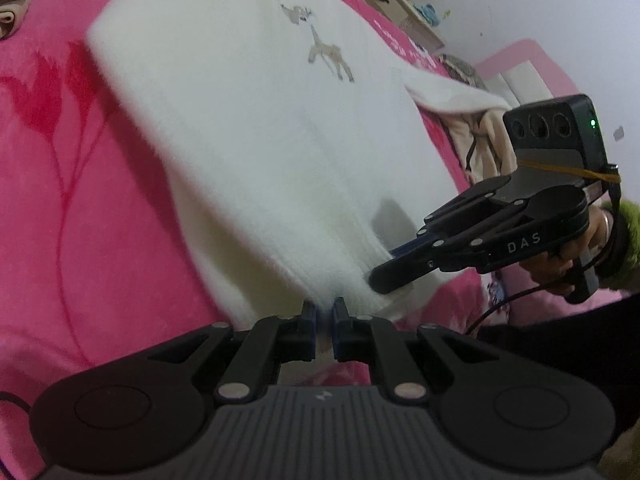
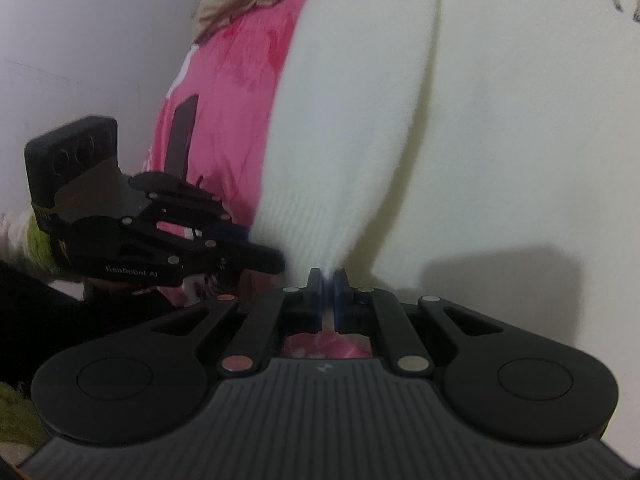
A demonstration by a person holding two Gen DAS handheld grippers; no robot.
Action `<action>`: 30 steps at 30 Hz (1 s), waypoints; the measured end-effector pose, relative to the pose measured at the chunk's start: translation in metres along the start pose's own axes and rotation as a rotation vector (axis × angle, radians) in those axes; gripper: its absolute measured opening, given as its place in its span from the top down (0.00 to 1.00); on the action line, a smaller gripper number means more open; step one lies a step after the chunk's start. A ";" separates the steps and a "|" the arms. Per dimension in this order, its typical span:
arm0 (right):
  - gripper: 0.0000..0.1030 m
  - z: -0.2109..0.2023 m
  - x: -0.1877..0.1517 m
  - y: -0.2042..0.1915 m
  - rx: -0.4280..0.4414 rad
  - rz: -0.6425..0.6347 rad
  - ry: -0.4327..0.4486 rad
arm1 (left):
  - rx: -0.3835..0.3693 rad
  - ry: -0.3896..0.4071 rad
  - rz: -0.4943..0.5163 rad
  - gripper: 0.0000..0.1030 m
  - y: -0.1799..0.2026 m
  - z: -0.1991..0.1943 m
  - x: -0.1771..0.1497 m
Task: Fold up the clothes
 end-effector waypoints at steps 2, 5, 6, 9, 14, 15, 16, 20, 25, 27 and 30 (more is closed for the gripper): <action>0.97 0.003 -0.006 -0.002 0.001 -0.002 -0.017 | 0.002 -0.019 0.001 0.92 -0.002 0.001 -0.006; 0.97 0.008 -0.013 -0.008 0.003 -0.010 -0.037 | 0.002 -0.038 0.009 0.92 -0.003 -0.001 -0.014; 0.97 0.010 -0.015 -0.009 0.003 -0.015 -0.041 | 0.002 -0.041 0.014 0.92 -0.003 -0.001 -0.015; 0.97 0.015 -0.019 -0.012 0.002 -0.013 -0.057 | 0.003 -0.048 0.021 0.92 -0.004 -0.003 -0.019; 0.97 0.021 -0.023 -0.012 -0.012 -0.023 -0.075 | 0.014 -0.062 0.034 0.92 -0.009 0.001 -0.027; 0.97 0.022 -0.024 -0.012 -0.015 -0.024 -0.077 | 0.014 -0.065 0.034 0.92 -0.010 0.002 -0.028; 0.97 0.023 -0.025 -0.013 -0.017 -0.026 -0.080 | 0.013 -0.068 0.034 0.93 -0.011 0.001 -0.030; 0.97 0.025 -0.028 -0.015 -0.019 -0.036 -0.088 | 0.007 -0.076 0.052 0.93 -0.009 0.002 -0.030; 0.97 0.031 -0.031 -0.007 -0.050 -0.044 -0.095 | 0.024 -0.086 0.065 0.92 -0.012 0.006 -0.033; 0.97 0.033 -0.032 -0.005 -0.065 -0.052 -0.094 | 0.036 -0.087 0.088 0.92 -0.012 0.009 -0.035; 0.97 0.034 -0.033 -0.006 -0.080 -0.085 -0.086 | 0.053 -0.085 0.125 0.92 -0.011 0.010 -0.037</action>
Point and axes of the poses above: each gripper's, at about its wrist camera, not at the fingertips, and z roughly the way its jaws point, y to its right, x to its top, the point moved 10 cm from there along z, roughly the way its jaws point, and after that the axes turned 7 degrees about y, right-handed, at the moved point
